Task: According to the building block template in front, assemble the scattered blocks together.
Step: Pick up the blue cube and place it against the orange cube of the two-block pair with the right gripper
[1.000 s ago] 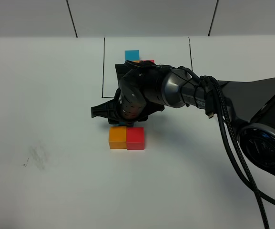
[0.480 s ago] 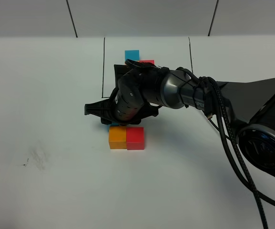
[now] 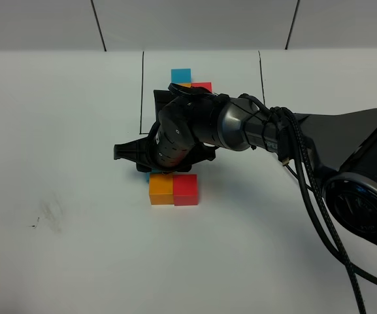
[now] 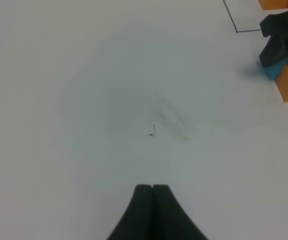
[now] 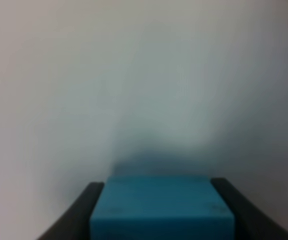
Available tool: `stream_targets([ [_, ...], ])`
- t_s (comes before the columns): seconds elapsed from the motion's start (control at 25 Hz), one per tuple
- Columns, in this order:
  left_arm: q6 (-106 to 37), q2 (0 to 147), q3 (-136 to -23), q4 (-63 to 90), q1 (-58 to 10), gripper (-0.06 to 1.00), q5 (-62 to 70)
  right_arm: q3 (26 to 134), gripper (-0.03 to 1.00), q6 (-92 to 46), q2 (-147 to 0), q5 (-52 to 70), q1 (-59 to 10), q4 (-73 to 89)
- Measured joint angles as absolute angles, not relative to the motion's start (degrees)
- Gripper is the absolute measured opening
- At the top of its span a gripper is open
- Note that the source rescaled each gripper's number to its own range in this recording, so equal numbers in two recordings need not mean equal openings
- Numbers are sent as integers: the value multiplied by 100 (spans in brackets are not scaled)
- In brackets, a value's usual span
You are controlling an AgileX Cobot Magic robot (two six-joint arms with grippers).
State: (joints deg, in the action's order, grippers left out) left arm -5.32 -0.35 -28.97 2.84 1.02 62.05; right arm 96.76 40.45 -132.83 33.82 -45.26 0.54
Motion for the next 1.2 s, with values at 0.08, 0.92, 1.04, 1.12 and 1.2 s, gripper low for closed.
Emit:
stream_targets([
  [0.08,-532,-35,-2897,284,102,0,6205,9682,43,4106,-13283,3410,-4533,0],
  [0.92,-535,-35,-2897,284,102,0,6205,9722,43,3853,-13312,3630,-4547,-147],
  [1.04,-535,-35,-2897,284,102,0,6205,9722,43,3778,-13312,3630,-4547,-128],
  [1.12,-535,-35,-2897,284,102,0,6205,9722,43,3702,-13312,3637,-4547,-123],
  [1.2,-535,-35,-2897,284,102,0,6205,9722,43,3612,-13312,3643,-4547,-117],
])
